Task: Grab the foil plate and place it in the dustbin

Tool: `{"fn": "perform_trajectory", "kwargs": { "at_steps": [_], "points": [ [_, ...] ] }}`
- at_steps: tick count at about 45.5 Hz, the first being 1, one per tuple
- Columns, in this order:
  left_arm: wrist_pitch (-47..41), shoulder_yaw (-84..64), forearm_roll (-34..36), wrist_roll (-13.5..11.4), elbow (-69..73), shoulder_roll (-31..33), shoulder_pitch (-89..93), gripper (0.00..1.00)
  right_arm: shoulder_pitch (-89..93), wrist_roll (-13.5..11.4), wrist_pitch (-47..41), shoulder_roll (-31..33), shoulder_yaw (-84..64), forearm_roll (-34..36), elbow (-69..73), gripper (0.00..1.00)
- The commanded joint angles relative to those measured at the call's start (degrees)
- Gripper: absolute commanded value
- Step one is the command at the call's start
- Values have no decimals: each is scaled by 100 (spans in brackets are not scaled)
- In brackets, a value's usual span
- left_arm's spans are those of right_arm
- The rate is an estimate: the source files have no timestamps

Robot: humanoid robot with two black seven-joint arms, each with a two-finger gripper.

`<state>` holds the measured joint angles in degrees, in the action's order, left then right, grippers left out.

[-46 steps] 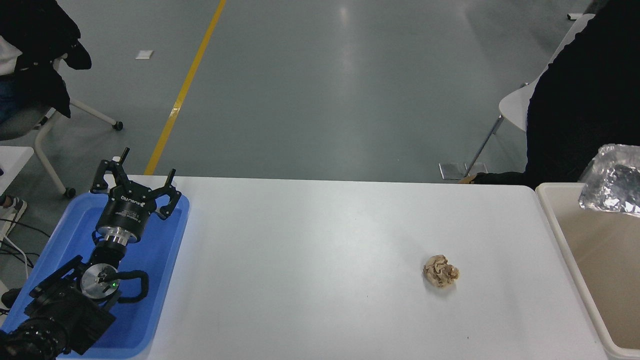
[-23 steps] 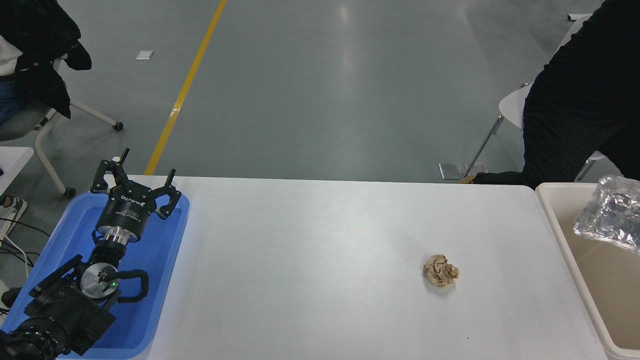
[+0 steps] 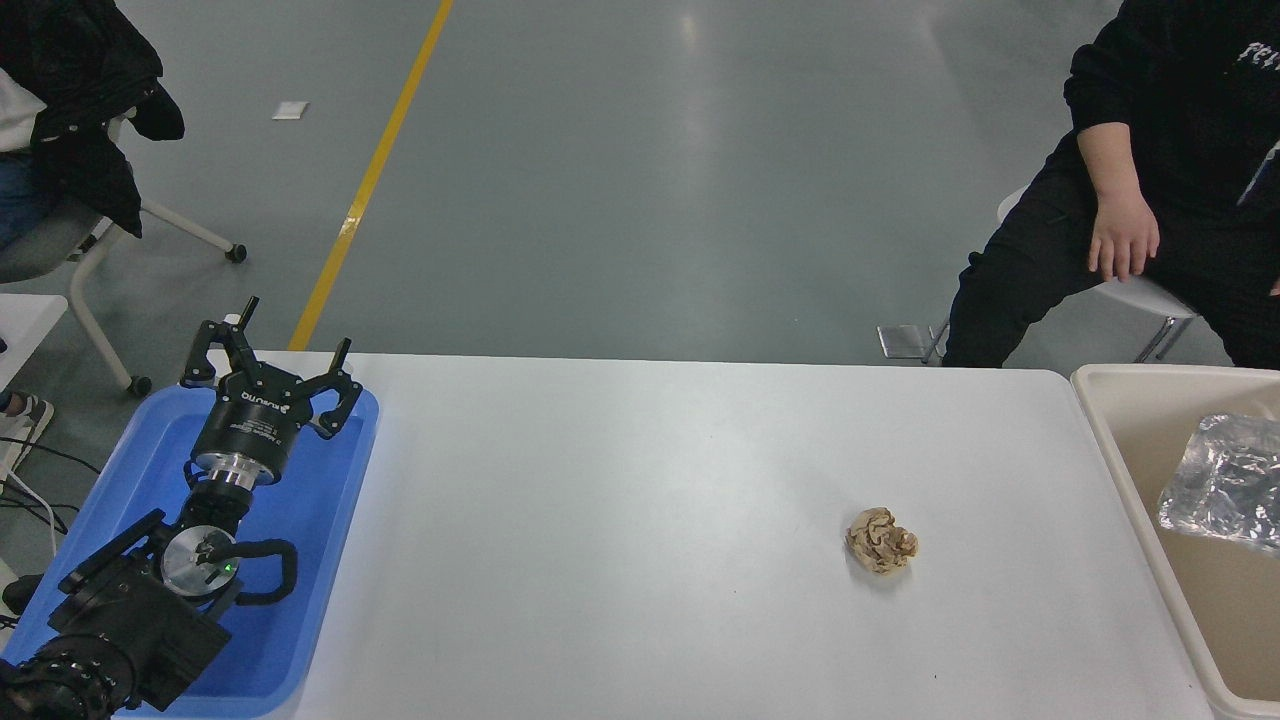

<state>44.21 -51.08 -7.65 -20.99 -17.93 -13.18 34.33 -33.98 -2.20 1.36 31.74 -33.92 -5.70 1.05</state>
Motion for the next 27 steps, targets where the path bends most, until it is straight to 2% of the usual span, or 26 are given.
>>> {"fn": "perform_trajectory", "kwargs": {
  "at_steps": [1,14,27],
  "points": [
    [0,2,1,-2,0,0,4,100,-65,0,-22,-63,-9,-2,141,100],
    [0,2,1,7,0,0,4,100,-1320,0,-66,-45,-272,-54,782,100],
    [0,2,1,7,0,0,4,100,-3851,0,-83,-238,-1512,-81,2925,100]
  ]
}}
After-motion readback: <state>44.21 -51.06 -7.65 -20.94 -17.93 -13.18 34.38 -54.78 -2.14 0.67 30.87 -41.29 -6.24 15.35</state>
